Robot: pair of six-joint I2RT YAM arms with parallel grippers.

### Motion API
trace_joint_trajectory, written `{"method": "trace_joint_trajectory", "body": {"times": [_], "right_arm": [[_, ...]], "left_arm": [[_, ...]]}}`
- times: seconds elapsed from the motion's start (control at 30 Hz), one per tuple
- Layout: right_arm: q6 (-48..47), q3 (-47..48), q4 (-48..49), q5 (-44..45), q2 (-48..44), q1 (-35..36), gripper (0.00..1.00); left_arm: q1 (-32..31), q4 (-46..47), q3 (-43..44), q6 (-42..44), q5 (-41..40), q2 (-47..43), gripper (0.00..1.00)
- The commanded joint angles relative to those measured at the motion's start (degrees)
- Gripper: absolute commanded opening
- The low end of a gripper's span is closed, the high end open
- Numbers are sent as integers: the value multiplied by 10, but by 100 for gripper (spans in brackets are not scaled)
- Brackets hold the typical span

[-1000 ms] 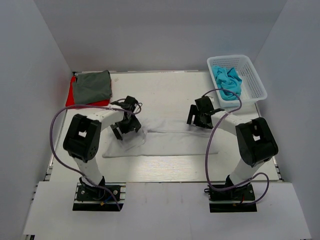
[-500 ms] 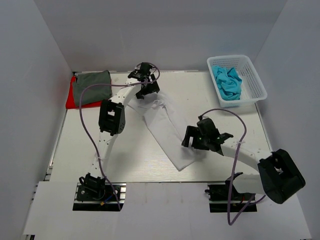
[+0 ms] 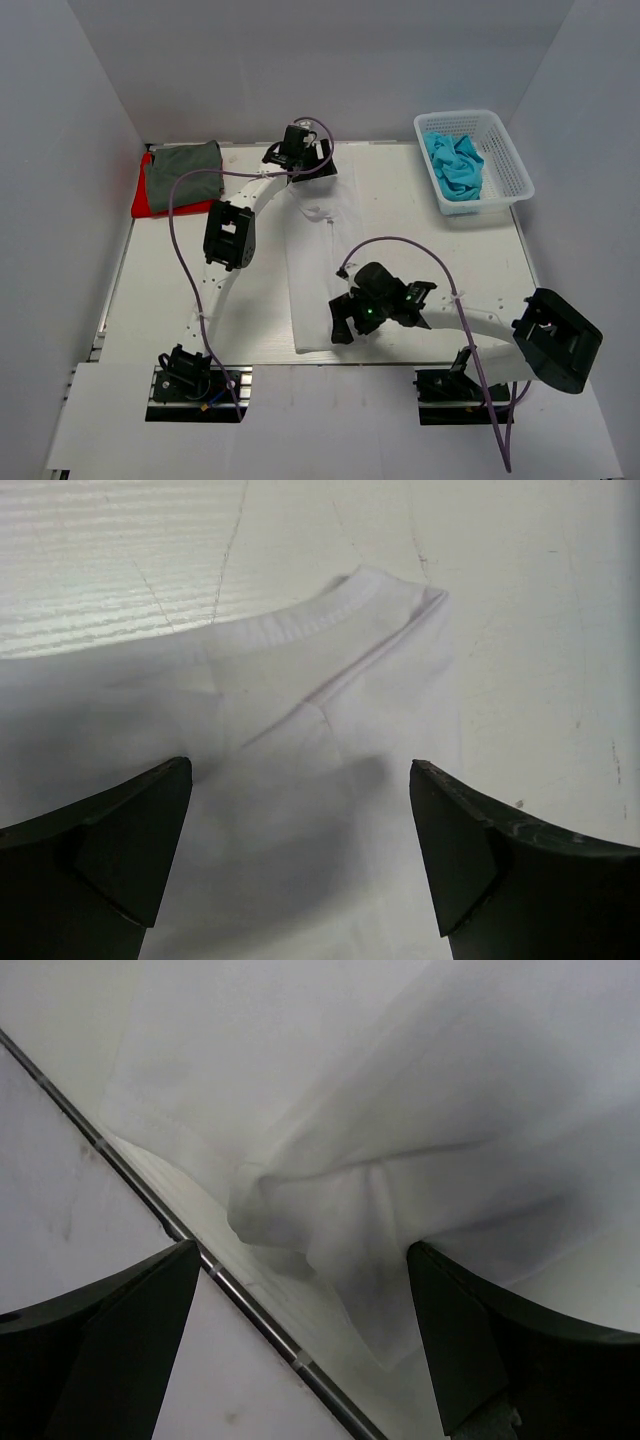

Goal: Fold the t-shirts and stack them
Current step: Rotate the tshirt 90 degrees

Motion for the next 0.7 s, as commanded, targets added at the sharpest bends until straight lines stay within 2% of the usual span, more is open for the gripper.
{"method": "trace_joint_trajectory", "body": {"times": [0.0, 0.13, 0.27, 0.37, 0.43, 0.57, 0.67], "right_arm": [[-28, 6, -76, 0, -3, 20, 90], [-46, 20, -79, 12, -40, 24, 90], [-55, 29, -86, 0, -107, 23, 90], [-57, 26, -97, -6, -145, 24, 90], [-43, 21, -102, 20, -157, 24, 90], [-41, 10, -66, 12, -151, 22, 90], [-59, 4, -6, -39, -123, 22, 90]], "left_arm": [[7, 30, -1, 54, 17, -5, 99], [7, 79, -1, 65, 11, -24, 99], [7, 79, 59, 71, 0, -38, 99], [13, 88, 41, 82, -10, -70, 99], [13, 88, 35, 93, -10, -107, 99], [13, 44, 37, 111, -10, -178, 99], [7, -47, -47, 88, -28, -299, 99]]}}
